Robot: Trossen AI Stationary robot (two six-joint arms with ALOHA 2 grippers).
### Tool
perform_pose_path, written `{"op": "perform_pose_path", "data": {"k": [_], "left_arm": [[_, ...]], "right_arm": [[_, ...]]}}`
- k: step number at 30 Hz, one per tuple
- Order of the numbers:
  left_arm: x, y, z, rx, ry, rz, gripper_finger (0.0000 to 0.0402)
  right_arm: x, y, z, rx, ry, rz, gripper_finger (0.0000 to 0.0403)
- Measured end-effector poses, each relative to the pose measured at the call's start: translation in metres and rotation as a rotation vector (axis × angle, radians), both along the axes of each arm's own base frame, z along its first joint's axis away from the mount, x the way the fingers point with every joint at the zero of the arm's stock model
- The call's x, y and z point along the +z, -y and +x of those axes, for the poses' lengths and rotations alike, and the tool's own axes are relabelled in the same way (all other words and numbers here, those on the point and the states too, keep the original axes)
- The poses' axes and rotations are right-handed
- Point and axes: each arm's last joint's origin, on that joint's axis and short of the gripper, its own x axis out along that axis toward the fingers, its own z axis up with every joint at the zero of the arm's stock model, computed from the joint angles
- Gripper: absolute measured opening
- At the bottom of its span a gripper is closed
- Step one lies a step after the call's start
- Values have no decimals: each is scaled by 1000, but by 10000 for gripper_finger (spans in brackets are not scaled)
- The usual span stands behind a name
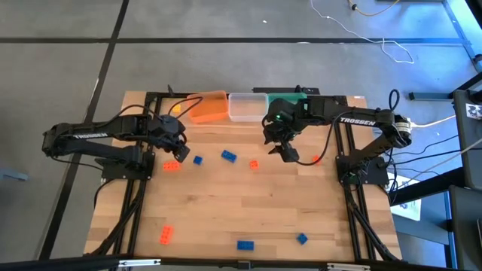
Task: Sort & place blocks by color
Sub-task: Put the blue game piece into the transparent bin
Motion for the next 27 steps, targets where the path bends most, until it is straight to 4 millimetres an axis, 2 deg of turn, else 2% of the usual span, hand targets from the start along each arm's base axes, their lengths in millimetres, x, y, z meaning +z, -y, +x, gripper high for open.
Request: {"op": "perform_pose_path", "data": {"k": [6,9,22,27], "left_arm": [[1,0,1,37,23,-20,1],[1,1,1,43,26,-74,16],[1,0,2,56,27,-59,190],[-2,-3,10,-20,5,62,210]], "right_arm": [[0,0,0,0,0,0,194],[0,0,0,0,0,0,194],[0,0,0,0,0,-1,194],[0,0,0,-1,0,0,194]]}}
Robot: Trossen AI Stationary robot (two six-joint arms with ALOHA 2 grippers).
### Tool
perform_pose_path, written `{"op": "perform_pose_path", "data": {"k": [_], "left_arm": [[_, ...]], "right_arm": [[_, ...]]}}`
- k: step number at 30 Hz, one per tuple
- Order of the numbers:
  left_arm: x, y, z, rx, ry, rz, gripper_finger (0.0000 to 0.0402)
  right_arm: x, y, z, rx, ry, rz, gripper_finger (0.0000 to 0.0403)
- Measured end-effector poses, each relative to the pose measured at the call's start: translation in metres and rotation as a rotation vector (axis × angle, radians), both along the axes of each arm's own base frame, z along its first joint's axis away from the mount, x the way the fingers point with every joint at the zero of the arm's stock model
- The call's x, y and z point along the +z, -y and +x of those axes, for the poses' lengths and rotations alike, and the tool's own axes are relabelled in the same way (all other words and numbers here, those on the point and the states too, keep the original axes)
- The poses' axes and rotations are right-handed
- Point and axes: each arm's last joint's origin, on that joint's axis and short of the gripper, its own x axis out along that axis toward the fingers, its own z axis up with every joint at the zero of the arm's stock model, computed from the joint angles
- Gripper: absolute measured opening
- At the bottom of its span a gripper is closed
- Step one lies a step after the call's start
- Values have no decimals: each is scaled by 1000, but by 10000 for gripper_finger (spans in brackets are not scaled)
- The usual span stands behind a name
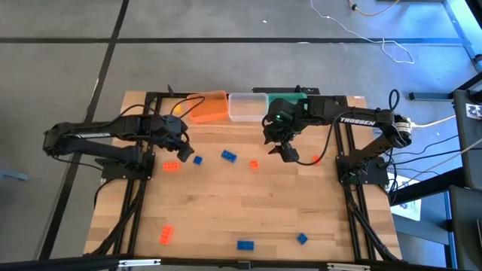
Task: Sort & place blocks by color
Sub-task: Put the blue game piece into the transparent bin
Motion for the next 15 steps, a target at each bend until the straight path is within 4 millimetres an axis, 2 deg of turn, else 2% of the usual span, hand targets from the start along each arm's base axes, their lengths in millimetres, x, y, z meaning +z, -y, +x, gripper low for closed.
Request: {"op": "perform_pose_path", "data": {"k": [7,15], "left_arm": [[-10,-2,17,-227,-67,162,208],[-35,5,44,-498,-193,287,208]], "right_arm": [[1,0,1,0,16,-3,194],[1,0,2,0,23,-4,194]]}}
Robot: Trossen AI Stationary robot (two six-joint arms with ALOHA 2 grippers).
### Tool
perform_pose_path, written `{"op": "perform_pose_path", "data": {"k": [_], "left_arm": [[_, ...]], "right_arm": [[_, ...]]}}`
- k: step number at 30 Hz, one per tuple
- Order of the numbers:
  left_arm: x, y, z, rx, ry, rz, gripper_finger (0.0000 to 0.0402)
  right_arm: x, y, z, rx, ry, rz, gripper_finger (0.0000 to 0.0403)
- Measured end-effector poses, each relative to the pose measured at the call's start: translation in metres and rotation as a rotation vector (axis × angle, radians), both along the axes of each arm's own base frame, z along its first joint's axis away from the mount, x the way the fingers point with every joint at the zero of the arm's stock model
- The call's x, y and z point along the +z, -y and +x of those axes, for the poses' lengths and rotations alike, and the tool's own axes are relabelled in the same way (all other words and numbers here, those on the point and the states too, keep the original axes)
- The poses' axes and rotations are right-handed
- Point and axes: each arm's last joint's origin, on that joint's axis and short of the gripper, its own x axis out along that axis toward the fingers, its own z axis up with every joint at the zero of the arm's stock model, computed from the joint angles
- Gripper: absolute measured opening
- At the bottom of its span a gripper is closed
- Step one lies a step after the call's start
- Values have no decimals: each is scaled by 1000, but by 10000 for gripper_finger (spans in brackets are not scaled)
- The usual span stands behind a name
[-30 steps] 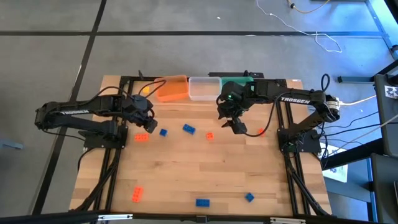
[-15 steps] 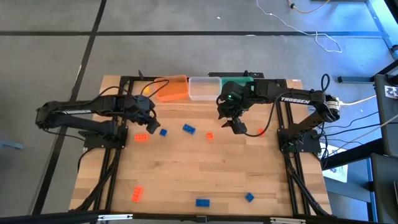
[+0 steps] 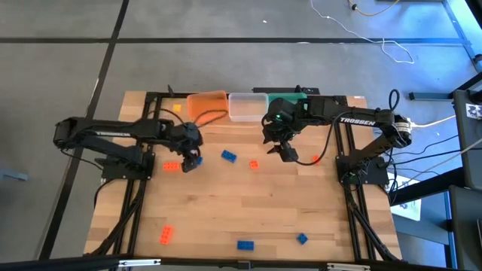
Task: Sort & place blocks by color
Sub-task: Put the blue game piece into the transparent bin
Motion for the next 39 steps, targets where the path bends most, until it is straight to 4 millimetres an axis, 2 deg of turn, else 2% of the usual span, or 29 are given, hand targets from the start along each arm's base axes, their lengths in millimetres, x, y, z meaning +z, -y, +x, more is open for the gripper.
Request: {"op": "perform_pose_path", "data": {"k": [9,16,26,39], "left_arm": [[-34,11,21,-258,-202,220,208],[-59,15,33,-411,-329,276,208],[-89,12,42,-439,-480,353,208],[-104,13,48,-494,-510,324,210]], "right_arm": [[0,0,1,0,10,-2,194],[1,0,2,0,21,-4,194],[1,0,2,0,27,-5,194],[1,0,2,0,28,-5,194]]}}
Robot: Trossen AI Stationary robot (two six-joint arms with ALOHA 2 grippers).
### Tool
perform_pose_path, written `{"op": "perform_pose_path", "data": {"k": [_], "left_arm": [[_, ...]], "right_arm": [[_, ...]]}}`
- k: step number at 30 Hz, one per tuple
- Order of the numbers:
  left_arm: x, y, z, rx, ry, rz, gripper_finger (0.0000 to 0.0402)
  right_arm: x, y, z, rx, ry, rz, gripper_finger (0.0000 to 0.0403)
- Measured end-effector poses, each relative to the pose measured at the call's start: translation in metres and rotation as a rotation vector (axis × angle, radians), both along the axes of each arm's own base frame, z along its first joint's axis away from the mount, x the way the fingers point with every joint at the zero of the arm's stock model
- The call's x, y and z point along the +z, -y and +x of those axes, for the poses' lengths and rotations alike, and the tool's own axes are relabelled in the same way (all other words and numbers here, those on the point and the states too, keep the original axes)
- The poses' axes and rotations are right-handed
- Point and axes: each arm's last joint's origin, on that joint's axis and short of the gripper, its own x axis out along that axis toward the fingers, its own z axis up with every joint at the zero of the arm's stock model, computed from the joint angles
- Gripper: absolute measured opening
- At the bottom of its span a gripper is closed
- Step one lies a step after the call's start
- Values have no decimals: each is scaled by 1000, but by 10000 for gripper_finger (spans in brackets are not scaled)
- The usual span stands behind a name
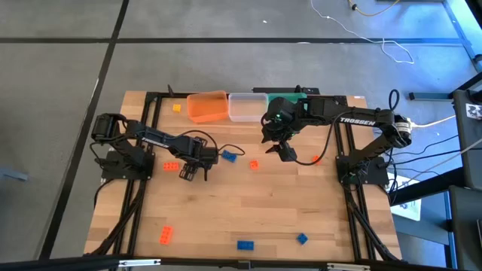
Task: Sort & place blocks by color
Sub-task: Put the blue game piece into the transparent bin
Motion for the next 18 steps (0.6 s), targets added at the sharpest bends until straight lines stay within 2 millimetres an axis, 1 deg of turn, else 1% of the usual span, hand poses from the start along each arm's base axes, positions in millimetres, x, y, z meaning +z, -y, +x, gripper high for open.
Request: {"op": "perform_pose_path", "data": {"k": [4,10,15,18], "left_arm": [[0,0,0,-7,1,1,196],[-1,1,0,-25,-2,-17,130],[-1,1,0,16,6,-31,128],[1,-1,0,110,28,-43,128]], "right_arm": [[1,0,1,0,11,-3,194],[2,1,2,1,29,-6,194],[1,1,2,1,28,-6,194],[1,1,2,1,28,-7,194]]}}
